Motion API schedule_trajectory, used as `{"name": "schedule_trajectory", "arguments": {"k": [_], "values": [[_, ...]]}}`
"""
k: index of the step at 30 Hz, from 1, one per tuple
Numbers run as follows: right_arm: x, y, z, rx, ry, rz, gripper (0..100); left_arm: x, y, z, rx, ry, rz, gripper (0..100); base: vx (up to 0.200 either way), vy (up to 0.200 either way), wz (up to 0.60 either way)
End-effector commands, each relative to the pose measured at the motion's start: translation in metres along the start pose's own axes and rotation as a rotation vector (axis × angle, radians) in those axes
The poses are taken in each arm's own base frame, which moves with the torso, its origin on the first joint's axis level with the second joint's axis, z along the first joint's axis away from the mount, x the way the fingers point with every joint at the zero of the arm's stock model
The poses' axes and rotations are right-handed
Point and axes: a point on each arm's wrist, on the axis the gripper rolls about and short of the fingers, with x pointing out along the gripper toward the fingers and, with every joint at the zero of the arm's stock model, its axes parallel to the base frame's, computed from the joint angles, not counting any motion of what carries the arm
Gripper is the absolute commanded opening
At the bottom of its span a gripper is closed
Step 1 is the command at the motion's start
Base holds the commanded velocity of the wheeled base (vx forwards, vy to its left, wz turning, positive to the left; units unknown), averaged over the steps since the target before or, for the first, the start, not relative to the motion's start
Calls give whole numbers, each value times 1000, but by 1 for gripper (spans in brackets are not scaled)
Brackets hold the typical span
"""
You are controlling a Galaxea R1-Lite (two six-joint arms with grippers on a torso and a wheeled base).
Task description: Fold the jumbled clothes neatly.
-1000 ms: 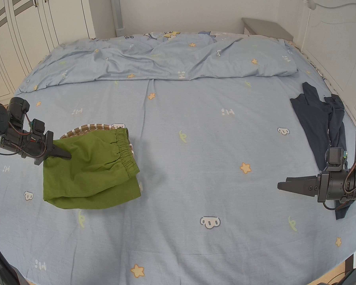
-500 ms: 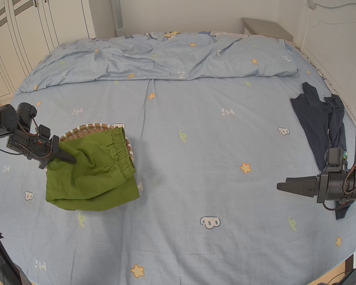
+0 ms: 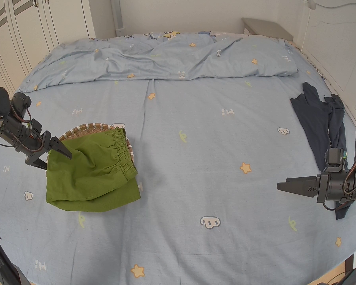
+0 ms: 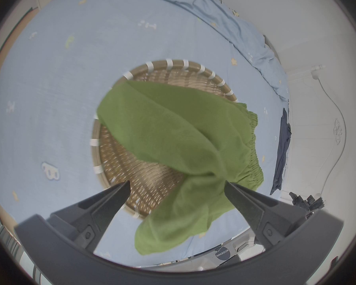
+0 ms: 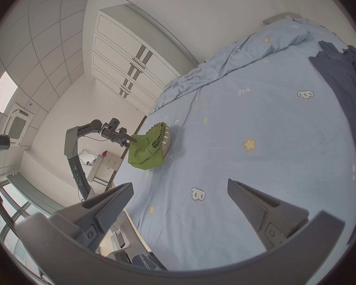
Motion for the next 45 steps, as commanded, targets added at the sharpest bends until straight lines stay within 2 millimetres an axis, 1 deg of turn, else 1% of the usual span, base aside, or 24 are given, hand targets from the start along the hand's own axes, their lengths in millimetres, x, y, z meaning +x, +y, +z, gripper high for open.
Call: {"name": "schedule_trajectory", "arguments": {"k": [1, 4, 6, 7, 9, 11, 12, 14, 15, 16, 17, 18, 20, 21, 22, 23, 25, 29, 30, 33, 36, 40, 43, 45], "values": [[0, 0, 0, -3, 1, 0, 100, -42, -17, -10, 28, -85, 30, 100, 0, 0, 0], [-1, 0, -1, -9, -4, -6, 100, -73, -33, -30, 38, -102, 34, 100, 0, 0, 0], [-10, 4, -4, -26, -27, -22, 100, -94, -44, -49, 44, -106, 47, 100, 0, 0, 0], [-10, 4, -4, -26, -27, -22, 100, -94, -44, -49, 44, -106, 47, 100, 0, 0, 0], [-31, 14, -15, -112, -79, -47, 100, -123, -60, -79, 66, -139, 65, 100, 0, 0, 0], [-39, 14, -21, -143, -90, -65, 100, -132, -67, -90, 86, -164, 53, 100, 0, 0, 0], [-48, 16, -36, -178, -90, -89, 100, -146, -76, -109, 111, -204, 48, 100, 0, 0, 0], [-49, 16, -37, -183, -92, -92, 100, -148, -77, -111, 116, -209, 47, 100, 0, 0, 0], [-68, 25, -67, -231, -124, -122, 100, -163, -85, -154, 155, -262, 24, 100, 0, 0, 0], [-73, 28, -77, -235, -136, -131, 100, -164, -85, -167, 164, -280, 17, 100, 0, 0, 0], [-75, 28, -81, -236, -141, -134, 100, -165, -85, -172, 168, -288, 13, 100, 0, 0, 0], [-86, 34, -99, -243, -171, -152, 100, -161, -82, -200, 196, -332, 3, 100, 0, 0, 0], [-93, 39, -111, -249, -194, -168, 100, -157, -78, -222, 218, -381, 0, 100, 0, 0, 0], [-101, 46, -123, -238, -218, -179, 100, -149, -73, -248, 247, -442, -6, 100, 0, 0, 0], [-104, 49, -128, -232, -224, -174, 100, -145, -71, -256, 259, -463, -10, 100, 0, 0, 0], [-111, 56, -139, -216, -235, -155, 100, -134, -65, -276, 292, -503, -21, 100, 0, 0, 0], [-119, 64, -154, -199, -234, -121, 100, -120, -57, -301, 329, -557, -35, 100, 0, 0, 0], [-128, 69, -172, -198, -173, -42, 100, -98, -45, -332, 375, -564, -79, 100, 0, 0, 0], [-128, 69, -172, -198, -173, -42, 100, -98, -45, -332, 375, -564, -79, 100, 0, 0, 0], [-131, 67, -189, -203, -172, -33, 100, -83, -34, -357, 438, -541, -165, 100, 0, 0, 0], [-134, 69, -191, -172, -194, -26, 100, -71, -24, -370, 471, -540, -198, 100, 0, 0, 0], [-135, 70, -193, -163, -218, -24, 100, -57, -16, -378, 492, -574, -199, 100, 0, 0, 0], [-135, 70, -195, -162, -262, -92, 100, -34, -1, -395, 562, -736, -185, 100, 0, 0, 0], [-134, 68, -194, -159, -297, -193, 100, -31, 2, -395, 584, -861, -109, 100, 0, 0, 0]]}}
